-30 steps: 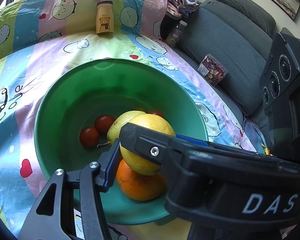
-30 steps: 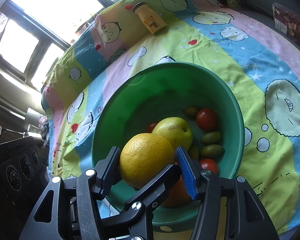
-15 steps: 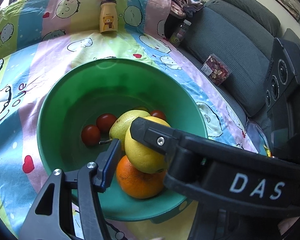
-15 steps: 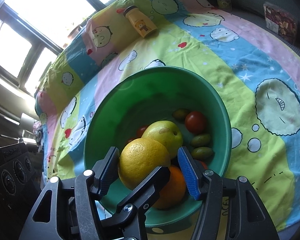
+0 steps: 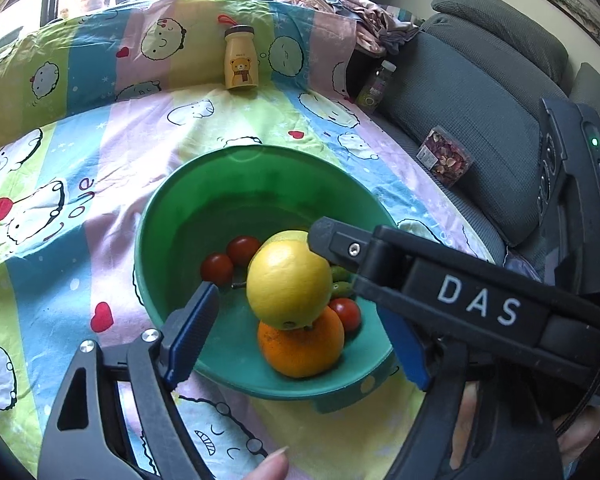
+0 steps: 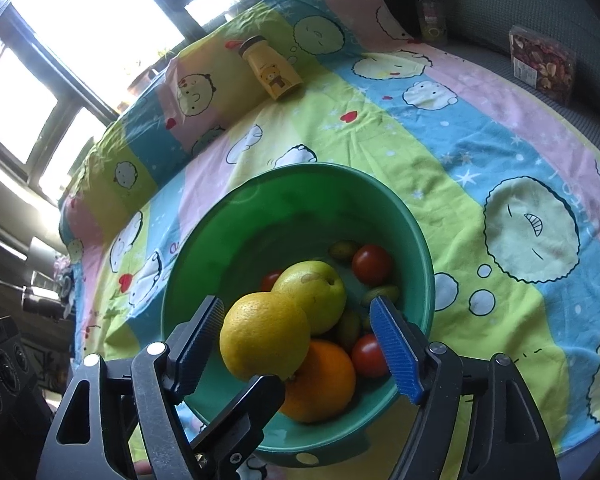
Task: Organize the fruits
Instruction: 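Withdraw both open grippers up from the basin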
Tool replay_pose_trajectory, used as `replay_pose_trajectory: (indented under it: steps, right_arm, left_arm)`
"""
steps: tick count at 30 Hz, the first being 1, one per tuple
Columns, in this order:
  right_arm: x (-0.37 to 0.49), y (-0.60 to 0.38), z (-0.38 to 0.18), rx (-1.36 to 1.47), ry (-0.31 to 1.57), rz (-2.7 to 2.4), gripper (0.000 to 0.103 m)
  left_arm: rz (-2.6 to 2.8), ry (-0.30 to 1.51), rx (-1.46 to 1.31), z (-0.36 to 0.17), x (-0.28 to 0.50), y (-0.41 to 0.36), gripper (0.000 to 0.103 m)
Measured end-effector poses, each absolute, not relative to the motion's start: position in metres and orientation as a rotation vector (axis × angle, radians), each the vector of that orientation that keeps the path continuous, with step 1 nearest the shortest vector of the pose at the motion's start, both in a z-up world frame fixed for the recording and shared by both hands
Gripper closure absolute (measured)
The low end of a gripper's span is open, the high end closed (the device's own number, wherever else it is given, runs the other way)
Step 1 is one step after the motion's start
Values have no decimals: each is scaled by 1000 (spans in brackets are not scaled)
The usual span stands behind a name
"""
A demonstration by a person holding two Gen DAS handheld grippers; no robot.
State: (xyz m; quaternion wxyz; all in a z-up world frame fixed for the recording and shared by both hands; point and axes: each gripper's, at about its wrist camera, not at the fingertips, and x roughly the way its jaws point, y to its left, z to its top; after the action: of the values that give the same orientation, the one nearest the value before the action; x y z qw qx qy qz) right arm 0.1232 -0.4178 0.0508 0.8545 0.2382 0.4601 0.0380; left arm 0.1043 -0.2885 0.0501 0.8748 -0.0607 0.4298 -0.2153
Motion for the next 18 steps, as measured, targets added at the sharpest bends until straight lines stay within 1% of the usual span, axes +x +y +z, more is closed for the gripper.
replay_pose_trajectory:
  steps: [1,7,10,18]
  right_arm:
    - [122,-418,53,498,958,70,26]
    - [112,-423,68,459,897,18,23]
    - [107,-424,76,445,862,4,21]
    - [95,-423,91,391,809,-32,20]
  left_arm:
    - [-444,895,-128,52,103,-287,14]
    - [-403,846,-108,68,91,-281,1]
    - [-377,834,-100,76,87,-277,1]
    - [-300,781,-81,89,73,-266,1]
